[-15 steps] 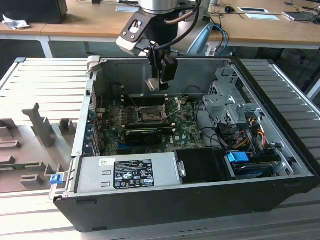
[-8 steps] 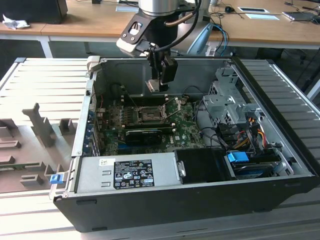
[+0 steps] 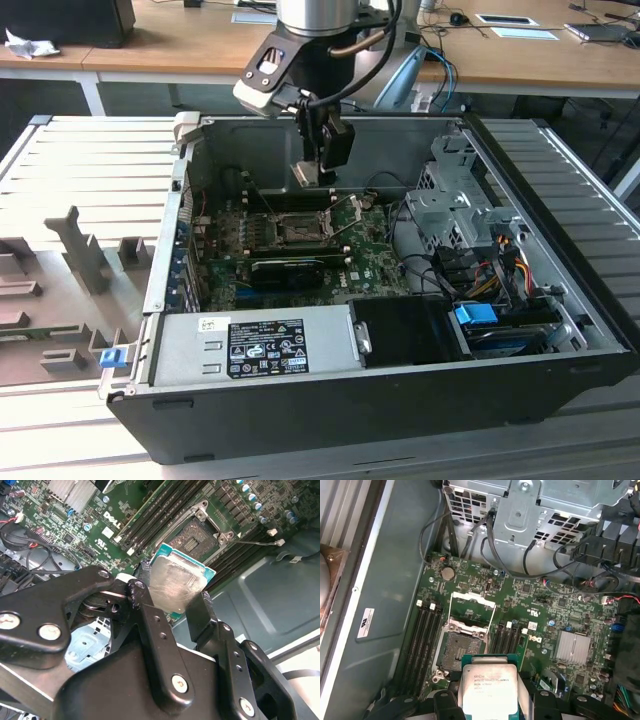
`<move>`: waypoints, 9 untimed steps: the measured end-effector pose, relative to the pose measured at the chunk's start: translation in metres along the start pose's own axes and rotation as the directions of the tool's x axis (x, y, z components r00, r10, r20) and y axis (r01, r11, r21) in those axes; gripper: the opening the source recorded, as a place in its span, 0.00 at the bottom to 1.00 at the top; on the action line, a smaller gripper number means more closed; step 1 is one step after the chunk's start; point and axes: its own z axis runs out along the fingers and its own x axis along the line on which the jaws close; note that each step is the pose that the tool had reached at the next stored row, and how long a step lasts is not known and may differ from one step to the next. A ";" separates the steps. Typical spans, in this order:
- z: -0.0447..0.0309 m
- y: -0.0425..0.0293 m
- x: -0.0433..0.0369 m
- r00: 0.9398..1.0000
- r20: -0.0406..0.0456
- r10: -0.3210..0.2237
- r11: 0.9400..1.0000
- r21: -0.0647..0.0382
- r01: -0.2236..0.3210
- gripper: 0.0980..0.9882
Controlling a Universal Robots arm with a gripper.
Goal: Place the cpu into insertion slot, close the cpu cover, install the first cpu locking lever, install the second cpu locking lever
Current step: 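Place the cpu into insertion slot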
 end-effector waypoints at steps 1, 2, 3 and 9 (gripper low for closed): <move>0.0005 0.0000 0.0000 1.000 0.000 0.000 1.000 0.000 0.000 0.48; 0.0009 0.0000 0.0000 1.000 0.000 0.000 1.000 0.000 0.000 0.48; 0.0013 -0.0001 0.0000 1.000 0.000 0.000 1.000 0.000 0.000 0.48; 0.0046 -0.0004 -0.0001 1.000 0.000 0.000 1.000 0.000 0.000 0.48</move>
